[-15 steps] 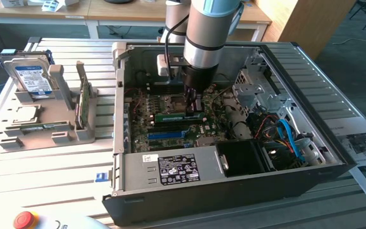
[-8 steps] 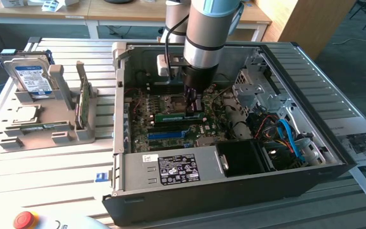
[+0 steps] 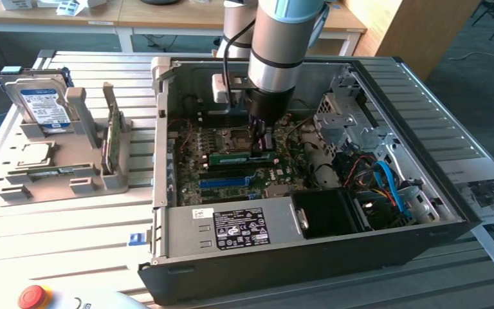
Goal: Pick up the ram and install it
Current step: 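Insert the ram into the slot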
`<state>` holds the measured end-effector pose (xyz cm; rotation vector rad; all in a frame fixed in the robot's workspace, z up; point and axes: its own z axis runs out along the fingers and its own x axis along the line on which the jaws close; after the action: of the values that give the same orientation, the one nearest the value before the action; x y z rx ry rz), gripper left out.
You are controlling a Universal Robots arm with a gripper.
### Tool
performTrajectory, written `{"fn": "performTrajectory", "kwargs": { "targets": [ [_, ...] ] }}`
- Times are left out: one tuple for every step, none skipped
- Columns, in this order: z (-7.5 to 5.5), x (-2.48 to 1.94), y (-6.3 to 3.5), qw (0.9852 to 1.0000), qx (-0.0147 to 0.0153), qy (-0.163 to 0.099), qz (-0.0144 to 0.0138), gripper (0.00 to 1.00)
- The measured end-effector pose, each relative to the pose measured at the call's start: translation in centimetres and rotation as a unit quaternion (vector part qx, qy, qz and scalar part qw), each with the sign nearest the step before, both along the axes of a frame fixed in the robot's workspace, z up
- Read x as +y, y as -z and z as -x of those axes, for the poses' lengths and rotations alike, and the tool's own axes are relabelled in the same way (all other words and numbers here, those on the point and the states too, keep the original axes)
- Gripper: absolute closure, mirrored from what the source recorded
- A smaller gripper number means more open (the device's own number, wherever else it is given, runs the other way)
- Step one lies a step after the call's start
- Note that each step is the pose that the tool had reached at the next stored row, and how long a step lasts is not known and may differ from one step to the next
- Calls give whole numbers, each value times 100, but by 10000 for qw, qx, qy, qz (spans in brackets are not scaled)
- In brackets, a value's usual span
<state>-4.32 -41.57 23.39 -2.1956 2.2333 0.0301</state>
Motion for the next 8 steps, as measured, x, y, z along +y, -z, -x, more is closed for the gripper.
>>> {"fn": "performTrajectory", "kwargs": {
  "targets": [
    [0, 0, 0, 10000, 0, -1, 0, 88],
    [0, 0, 0, 10000, 0, -1, 0, 88],
    [0, 0, 0, 10000, 0, -1, 0, 88],
    [0, 0, 0, 10000, 1, -1, 0, 88],
    [0, 0, 0, 10000, 5, -1, 0, 88],
    [-1, 0, 0, 10000, 10, -1, 0, 88],
    [-2, 0, 0, 10000, 14, -1, 0, 88],
    [-2, 0, 0, 10000, 18, -1, 0, 88]
  ]
}}
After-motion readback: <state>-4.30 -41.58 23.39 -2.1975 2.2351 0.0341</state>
